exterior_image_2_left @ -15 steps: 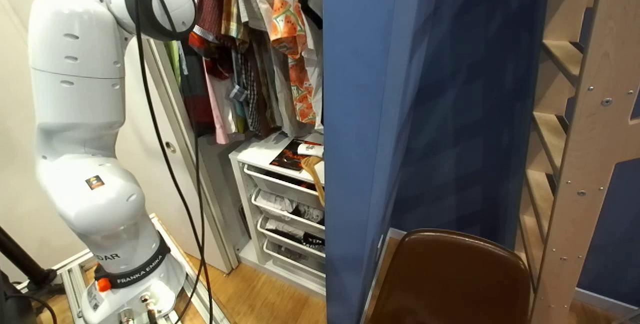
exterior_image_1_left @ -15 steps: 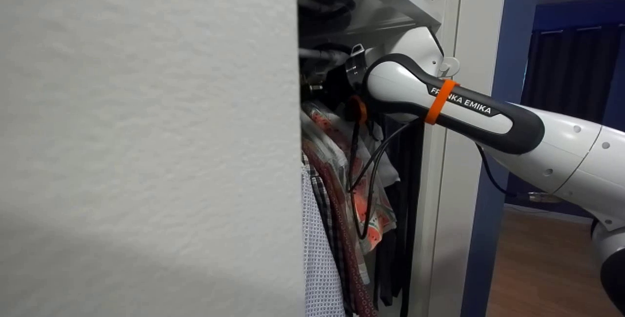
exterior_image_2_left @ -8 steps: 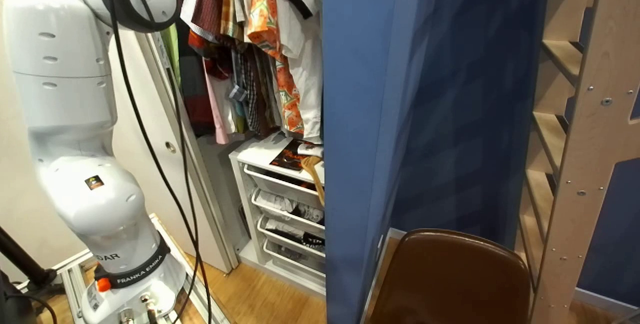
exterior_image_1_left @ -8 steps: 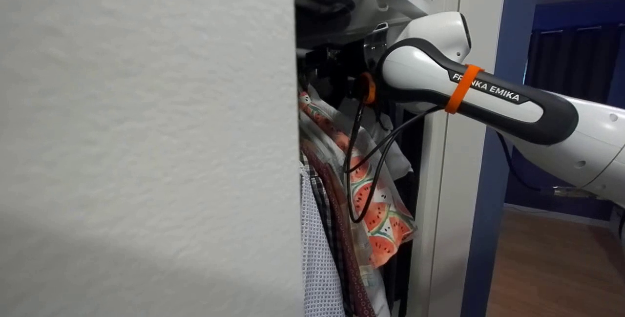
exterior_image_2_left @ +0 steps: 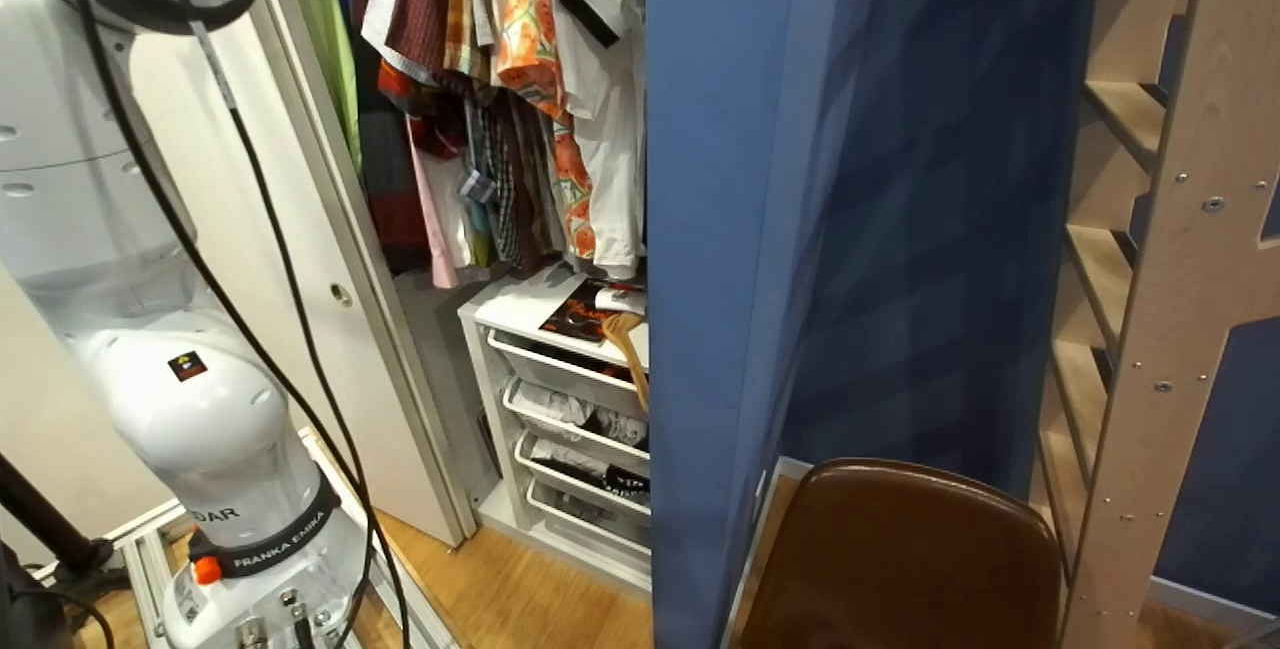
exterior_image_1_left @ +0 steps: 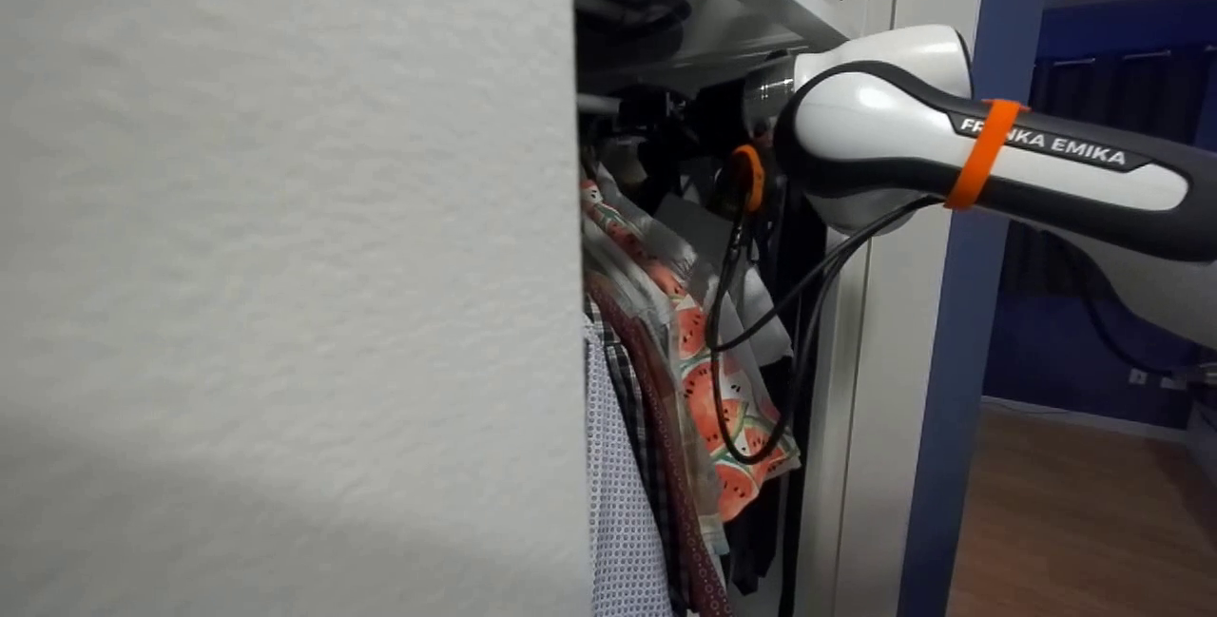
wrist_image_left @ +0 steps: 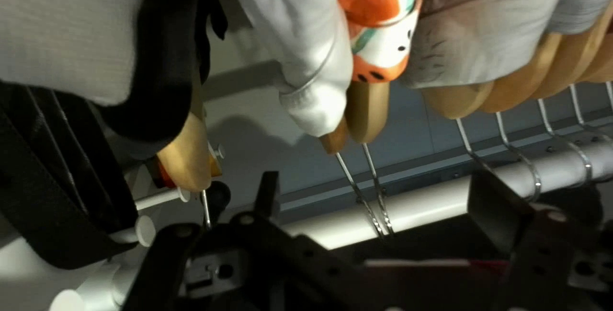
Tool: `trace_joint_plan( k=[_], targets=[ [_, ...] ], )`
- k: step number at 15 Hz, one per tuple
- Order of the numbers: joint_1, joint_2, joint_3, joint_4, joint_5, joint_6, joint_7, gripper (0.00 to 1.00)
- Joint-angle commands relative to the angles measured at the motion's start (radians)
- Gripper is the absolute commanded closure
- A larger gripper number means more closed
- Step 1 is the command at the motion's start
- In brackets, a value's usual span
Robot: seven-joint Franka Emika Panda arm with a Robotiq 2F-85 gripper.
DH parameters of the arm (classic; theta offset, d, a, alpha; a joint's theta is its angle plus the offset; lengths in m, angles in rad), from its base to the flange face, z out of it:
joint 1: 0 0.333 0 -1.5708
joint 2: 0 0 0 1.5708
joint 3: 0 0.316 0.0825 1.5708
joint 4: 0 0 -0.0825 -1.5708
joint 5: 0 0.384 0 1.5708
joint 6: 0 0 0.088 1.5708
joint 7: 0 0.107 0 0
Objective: Move the two shirts on the hangers to the rod
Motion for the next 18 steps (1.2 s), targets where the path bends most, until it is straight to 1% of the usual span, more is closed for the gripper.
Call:
trace_joint_plan(
  k=[1, 2, 4, 7, 8, 11, 14, 17, 18],
  targets=[
    [-0.014, -0.206, -0.014, -0.226, 0.121, -0.037, -0.130, 0.00],
    [-0.011, -0.243, -0.027, -0.261, 0.138, -0.050, -0.160, 0.00],
    [-0.007, -0.329, -0.055, -0.331, 0.136, -0.104, -0.206, 0.00],
    [-0.004, -0.446, -0.091, -0.414, 0.101, -0.231, -0.238, 0.00],
    [0.037, -0.475, -0.129, -0.432, 0.065, -0.265, -0.223, 0.00],
    [0.047, -0.567, -0.154, -0.493, 0.022, -0.357, -0.207, 0.00],
    [0.056, -0.653, -0.167, -0.542, -0.006, -0.409, -0.193, 0.00],
    [0.039, -0.733, -0.157, -0.589, -0.060, -0.409, -0.170, 0.00],
    [0.068, -0.658, -0.173, -0.524, -0.049, -0.400, -0.179, 0.00]
  ],
)
